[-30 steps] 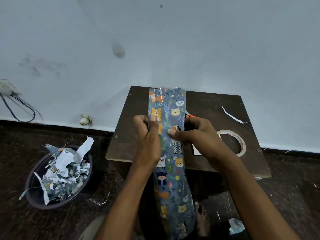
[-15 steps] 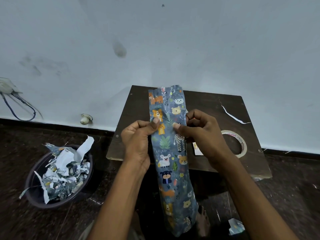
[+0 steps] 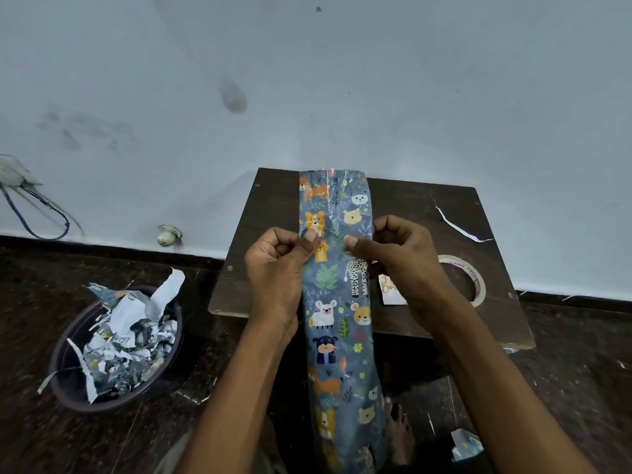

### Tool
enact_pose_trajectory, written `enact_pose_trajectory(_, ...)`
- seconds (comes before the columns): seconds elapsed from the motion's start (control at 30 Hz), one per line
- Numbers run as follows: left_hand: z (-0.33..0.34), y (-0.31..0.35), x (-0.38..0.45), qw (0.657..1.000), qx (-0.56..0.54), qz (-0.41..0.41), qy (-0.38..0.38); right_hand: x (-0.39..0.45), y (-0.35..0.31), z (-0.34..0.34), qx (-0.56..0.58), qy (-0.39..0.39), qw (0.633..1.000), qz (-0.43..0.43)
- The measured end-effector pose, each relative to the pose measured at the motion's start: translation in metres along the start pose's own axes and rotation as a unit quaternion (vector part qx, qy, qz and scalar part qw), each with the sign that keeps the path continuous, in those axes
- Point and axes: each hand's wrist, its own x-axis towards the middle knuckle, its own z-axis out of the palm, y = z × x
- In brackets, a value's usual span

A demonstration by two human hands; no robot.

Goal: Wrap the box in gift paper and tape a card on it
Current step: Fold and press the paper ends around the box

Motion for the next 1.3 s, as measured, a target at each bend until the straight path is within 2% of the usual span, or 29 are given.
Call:
enact_pose_trajectory(0.17, -0.001, -0.002, 0.002, 1.000, -0.004, 0.024, 0.017, -0.003, -0.006, -0.003, -0.035, -0.062, 0.994, 0.089)
enact_pose_trajectory(0.3, 0.001, -0.002, 0.000, 1.000, 0.008, 0.009, 0.004, -0.002, -0.006, 0.000, 0.006, -0.013, 0.995, 0.096)
enact_pose_trajectory(0.5, 0.006, 0.003, -0.014, 0.993, 0.067, -0.012, -0.098, 0.003, -0.003, 0.000, 0.031, 0.070, 0.995, 0.067)
enact_pose_trajectory(0.6, 0.007, 0.000, -0.018, 0.987, 0.101, -0.012, -0.122, 0.006, -0.003, -0.002, 0.057, 0.108, 0.991, 0.059)
enact_pose_trajectory(0.8, 0.010, 0.000, -0.019, 0.990, 0.089, 0.051, -0.095, 0.002, -0.005, 0.005, 0.091, 0.117, 0.988, 0.035)
enact_pose_trajectory(1.03, 0.008, 0.000, -0.016, 0.972, 0.184, 0.145, -0.022, -0.002, -0.004, 0.011, 0.088, 0.089, 0.992, -0.030)
enact_pose_trajectory(1.17, 0.005, -0.001, -0.009, 0.984, 0.159, 0.082, -0.004, -0.002, -0.004, 0.008, 0.103, 0.046, 0.993, -0.023)
enact_pose_trajectory(1.3, 0.002, 0.008, -0.004, 0.992, 0.056, -0.113, -0.023, 0.005, -0.008, 0.000, 0.144, -0.014, 0.989, 0.026)
